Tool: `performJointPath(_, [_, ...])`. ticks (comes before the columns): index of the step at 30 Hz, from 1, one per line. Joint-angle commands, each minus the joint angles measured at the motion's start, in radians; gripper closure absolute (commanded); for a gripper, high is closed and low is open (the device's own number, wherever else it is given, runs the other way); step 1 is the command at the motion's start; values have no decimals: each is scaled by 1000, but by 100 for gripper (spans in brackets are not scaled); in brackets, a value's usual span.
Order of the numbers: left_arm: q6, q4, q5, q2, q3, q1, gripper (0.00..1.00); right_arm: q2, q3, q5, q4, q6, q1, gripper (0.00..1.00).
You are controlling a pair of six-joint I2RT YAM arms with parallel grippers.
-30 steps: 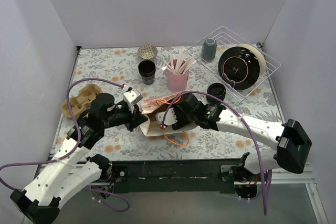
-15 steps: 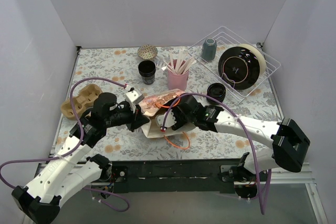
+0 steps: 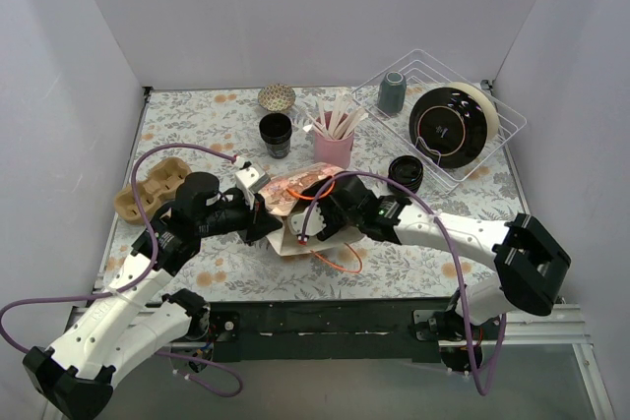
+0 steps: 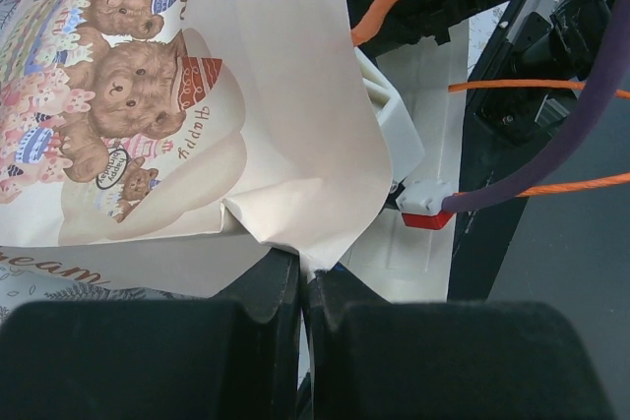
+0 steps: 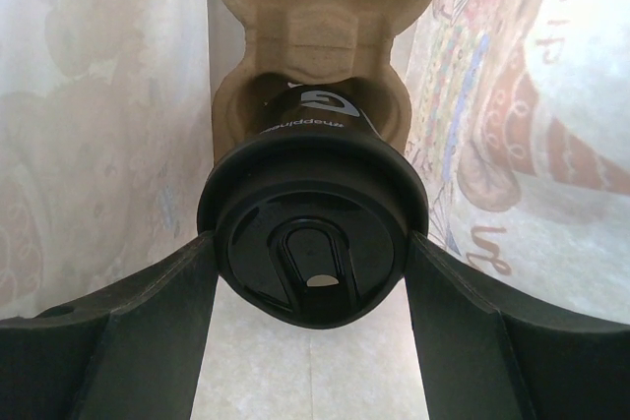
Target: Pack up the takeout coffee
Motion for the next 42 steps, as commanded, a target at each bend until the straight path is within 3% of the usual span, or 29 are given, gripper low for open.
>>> performJointPath(1, [-14, 10, 90, -12, 12, -7, 100, 50, 3, -9, 25, -7, -31, 87])
performJointPath(32, [17, -36, 46, -22, 12, -14, 100, 257, 169, 71, 190, 134, -89, 86])
performJointPath(42, [-2, -36, 3, -25, 17, -14, 100, 212, 152, 59, 167, 190, -88, 63])
